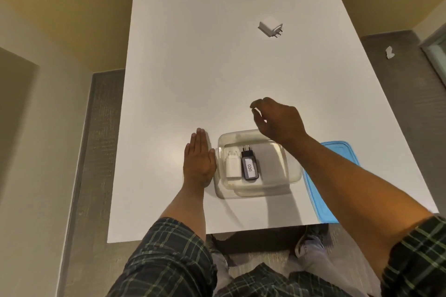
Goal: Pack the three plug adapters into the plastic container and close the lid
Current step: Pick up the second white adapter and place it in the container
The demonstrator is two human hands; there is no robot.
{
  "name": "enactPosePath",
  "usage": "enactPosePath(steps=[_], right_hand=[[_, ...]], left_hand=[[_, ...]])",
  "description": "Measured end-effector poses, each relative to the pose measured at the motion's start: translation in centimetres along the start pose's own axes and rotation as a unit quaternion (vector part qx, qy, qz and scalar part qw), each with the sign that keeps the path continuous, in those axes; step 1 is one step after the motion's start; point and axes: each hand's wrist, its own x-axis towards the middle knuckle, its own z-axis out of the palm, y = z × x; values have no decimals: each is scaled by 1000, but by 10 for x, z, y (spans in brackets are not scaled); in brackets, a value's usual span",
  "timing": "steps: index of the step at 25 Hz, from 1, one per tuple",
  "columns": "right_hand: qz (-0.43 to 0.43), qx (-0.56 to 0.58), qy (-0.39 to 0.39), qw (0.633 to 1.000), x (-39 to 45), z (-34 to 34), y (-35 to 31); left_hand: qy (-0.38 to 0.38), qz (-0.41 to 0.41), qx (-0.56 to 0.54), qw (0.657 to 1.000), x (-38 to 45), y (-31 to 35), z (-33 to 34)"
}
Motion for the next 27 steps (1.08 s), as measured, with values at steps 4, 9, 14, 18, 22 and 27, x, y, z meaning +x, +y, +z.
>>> enactPosePath(steps=[4, 9, 14, 18, 22, 27], right_hand=[[171, -4, -96, 981, 39, 9, 37], [237, -4, -204, 950, 74, 32, 74], [225, -3, -198, 954, 120, 55, 92], [228, -41, -221, 947, 167, 71, 114], [233, -24, -223, 946, 210, 80, 145], [230, -28, -198, 952, 264, 92, 180]], left_hand=[[-8, -11, 36, 999, 36, 0, 5], [25, 7, 57, 998, 82, 4, 7], [56, -31, 45, 997, 126, 20, 10], [72, -12, 40, 996, 162, 26, 9], [81, 2, 38, 996, 187, 30, 4], [82, -6, 38, 996, 198, 33, -1]])
